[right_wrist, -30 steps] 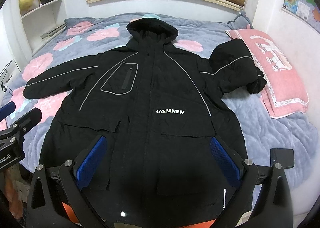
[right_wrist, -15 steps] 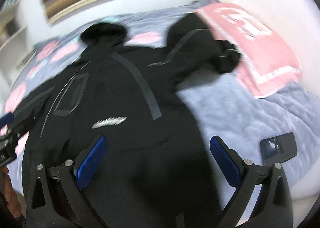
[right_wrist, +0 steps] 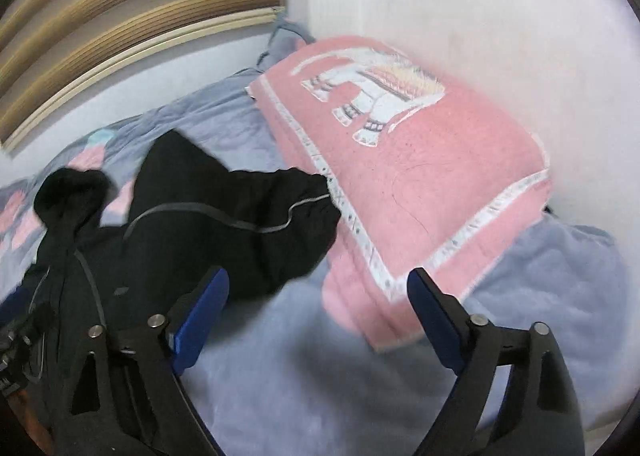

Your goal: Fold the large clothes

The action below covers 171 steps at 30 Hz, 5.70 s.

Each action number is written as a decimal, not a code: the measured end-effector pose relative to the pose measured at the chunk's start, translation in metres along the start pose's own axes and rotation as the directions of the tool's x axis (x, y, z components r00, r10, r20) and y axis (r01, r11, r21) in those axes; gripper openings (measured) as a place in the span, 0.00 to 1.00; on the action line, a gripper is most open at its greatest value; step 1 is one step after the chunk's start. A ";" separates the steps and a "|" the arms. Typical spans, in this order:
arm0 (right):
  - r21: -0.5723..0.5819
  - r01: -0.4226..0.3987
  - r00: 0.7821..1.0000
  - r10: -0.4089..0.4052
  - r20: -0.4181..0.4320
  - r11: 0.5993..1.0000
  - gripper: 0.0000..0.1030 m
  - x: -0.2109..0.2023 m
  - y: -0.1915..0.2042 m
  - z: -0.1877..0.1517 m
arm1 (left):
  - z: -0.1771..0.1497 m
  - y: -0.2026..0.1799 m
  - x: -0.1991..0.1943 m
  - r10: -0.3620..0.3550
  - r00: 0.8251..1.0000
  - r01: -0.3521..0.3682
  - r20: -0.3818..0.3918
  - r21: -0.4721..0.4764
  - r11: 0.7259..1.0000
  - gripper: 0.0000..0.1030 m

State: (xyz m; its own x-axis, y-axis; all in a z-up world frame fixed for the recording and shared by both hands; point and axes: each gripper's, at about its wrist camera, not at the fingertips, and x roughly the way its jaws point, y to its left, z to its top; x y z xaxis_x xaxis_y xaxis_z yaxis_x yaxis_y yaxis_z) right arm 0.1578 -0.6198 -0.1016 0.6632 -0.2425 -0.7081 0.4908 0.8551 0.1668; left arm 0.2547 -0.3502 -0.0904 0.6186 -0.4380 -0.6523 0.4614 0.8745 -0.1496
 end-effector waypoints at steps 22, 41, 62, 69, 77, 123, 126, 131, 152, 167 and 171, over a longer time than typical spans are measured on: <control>0.011 -0.151 0.973 0.151 -0.174 0.988 0.25 0.207 0.014 0.022 | -0.032 0.032 0.123 -0.103 0.987 0.082 -0.121 -0.166 0.983 0.98; 0.050 0.003 0.998 -0.006 0.057 0.999 0.17 0.093 -0.089 0.060 | -0.002 -0.087 0.109 -0.152 0.973 0.165 -0.172 0.065 0.984 0.97; -0.144 -0.310 0.937 0.328 0.119 0.940 0.17 0.046 0.013 0.041 | 0.027 -0.011 -0.008 -0.113 0.994 0.113 -0.004 0.001 0.994 0.95; -0.318 -0.394 0.900 0.431 0.055 0.862 0.17 0.016 0.133 0.016 | 0.034 0.073 -0.053 -0.018 0.999 0.024 0.033 -0.189 0.982 0.95; -0.408 -0.423 0.906 0.388 -0.171 0.809 0.17 0.078 0.229 -0.050 | 0.005 0.131 -0.045 0.028 1.000 -0.029 -0.008 -0.256 0.966 0.95; -0.245 -0.405 0.907 0.352 -0.231 0.881 0.58 0.020 0.166 -0.044 | 0.012 0.209 -0.056 -0.075 0.997 0.067 -0.026 -0.232 0.971 0.22; -0.264 -0.437 0.894 0.384 -0.229 0.860 0.75 0.007 0.195 -0.041 | -0.002 0.254 -0.084 0.001 1.000 -0.009 -0.031 -0.252 0.968 0.22; -0.244 -0.537 0.838 0.477 -0.266 0.807 0.77 0.002 0.254 -0.045 | -0.038 0.316 -0.113 0.161 0.983 -0.177 -0.084 -0.256 0.950 0.22; -0.344 -0.364 0.900 0.232 -0.368 0.865 0.81 0.093 0.344 -0.139 | -0.072 0.353 -0.142 0.079 0.997 -0.083 -0.026 -0.285 0.955 0.68; -0.372 -0.220 0.972 0.171 -0.160 0.902 0.86 0.057 0.345 -0.201 | -0.098 0.340 -0.044 0.190 0.954 -0.248 -0.232 -0.256 0.934 0.67; -0.353 -0.237 0.969 0.195 -0.151 0.905 0.87 0.057 0.339 -0.202 | -0.095 0.345 -0.091 0.179 0.974 -0.209 -0.135 -0.258 0.943 0.67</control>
State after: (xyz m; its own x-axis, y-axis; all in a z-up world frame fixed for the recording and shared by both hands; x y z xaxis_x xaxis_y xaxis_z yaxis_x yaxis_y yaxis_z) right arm 0.2472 -0.2510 -0.2240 0.6527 0.0008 -0.7576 0.0877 0.9932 0.0765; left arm 0.2971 0.0117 -0.1530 0.5995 -0.2418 -0.7630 0.1413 0.9703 -0.1965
